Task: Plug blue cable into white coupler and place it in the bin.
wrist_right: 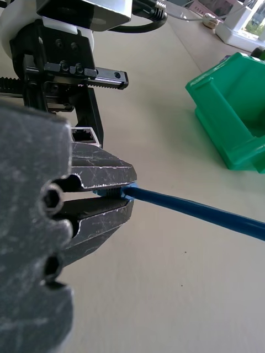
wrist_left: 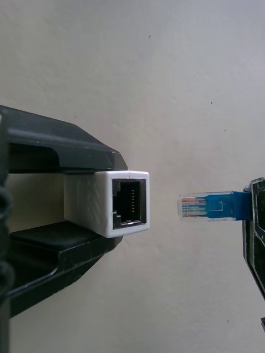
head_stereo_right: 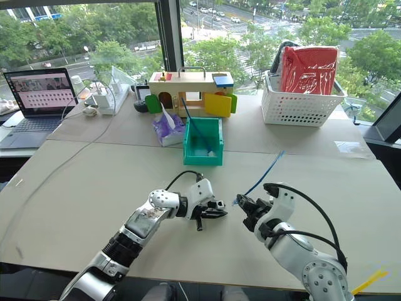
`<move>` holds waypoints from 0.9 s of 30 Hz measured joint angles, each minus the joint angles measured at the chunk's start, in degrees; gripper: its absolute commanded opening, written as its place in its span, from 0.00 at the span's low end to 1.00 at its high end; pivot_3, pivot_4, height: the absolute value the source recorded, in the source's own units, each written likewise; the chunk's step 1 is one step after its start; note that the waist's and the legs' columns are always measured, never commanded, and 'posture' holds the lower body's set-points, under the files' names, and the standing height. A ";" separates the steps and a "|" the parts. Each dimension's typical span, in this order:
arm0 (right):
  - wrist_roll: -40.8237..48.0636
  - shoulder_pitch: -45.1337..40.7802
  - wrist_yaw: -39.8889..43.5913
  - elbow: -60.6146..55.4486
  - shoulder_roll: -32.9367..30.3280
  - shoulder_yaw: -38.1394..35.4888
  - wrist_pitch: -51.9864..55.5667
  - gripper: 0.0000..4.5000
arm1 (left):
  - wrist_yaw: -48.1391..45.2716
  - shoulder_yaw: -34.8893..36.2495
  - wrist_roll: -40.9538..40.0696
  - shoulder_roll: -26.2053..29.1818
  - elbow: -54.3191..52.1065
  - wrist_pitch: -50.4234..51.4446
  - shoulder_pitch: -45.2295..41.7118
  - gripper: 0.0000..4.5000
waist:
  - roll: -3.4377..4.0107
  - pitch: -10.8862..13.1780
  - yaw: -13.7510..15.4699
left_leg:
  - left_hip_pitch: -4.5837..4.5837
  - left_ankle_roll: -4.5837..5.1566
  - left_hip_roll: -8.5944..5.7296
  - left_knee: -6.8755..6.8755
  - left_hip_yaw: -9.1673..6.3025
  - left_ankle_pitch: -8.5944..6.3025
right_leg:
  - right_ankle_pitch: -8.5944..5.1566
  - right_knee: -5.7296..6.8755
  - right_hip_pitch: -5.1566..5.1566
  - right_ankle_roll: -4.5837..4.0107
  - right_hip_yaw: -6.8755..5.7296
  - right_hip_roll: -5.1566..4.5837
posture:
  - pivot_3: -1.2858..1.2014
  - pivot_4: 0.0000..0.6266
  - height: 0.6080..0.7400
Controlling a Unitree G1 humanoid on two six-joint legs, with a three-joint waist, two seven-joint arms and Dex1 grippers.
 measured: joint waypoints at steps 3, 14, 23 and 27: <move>-0.61 -1.16 1.25 -0.09 0.91 0.46 0.00 0.00 | 0.27 -0.31 -0.01 0.07 -0.68 1.55 -0.21 0.15 | 0.00 -0.01 -0.06 | 0.02 0.00 0.00 0.00 0.00 0.00 | 0.00 0.00 0.00 0.00 0.00 0.00 | 0.52 0.24 1.00; -2.02 -2.32 3.53 -0.42 1.58 1.96 1.19 0.00 | 3.18 -1.35 -0.02 0.03 -3.68 5.32 0.25 0.15 | -0.02 -0.03 0.01 | 0.02 0.00 0.01 0.00 0.00 0.00 | 0.00 0.00 0.02 0.00 0.00 0.00 | 0.52 0.24 1.00; -1.81 -1.65 3.54 -0.48 2.22 2.07 2.38 0.00 | 4.76 -0.85 -1.33 -0.35 -5.56 9.48 0.65 0.15 | -0.02 -0.04 -0.04 | 0.03 0.00 0.01 0.00 -0.01 0.00 | 0.00 0.00 0.01 0.00 -0.01 0.01 | 0.52 0.24 1.00; -1.87 -1.76 3.59 -0.40 2.40 2.06 2.46 0.00 | 5.28 -0.77 -2.09 -0.27 -5.99 10.39 0.76 0.15 | -0.02 -0.05 -0.08 | 0.03 0.00 0.02 0.00 0.00 0.00 | 0.00 0.00 0.01 0.00 0.00 0.01 | 0.52 0.24 1.00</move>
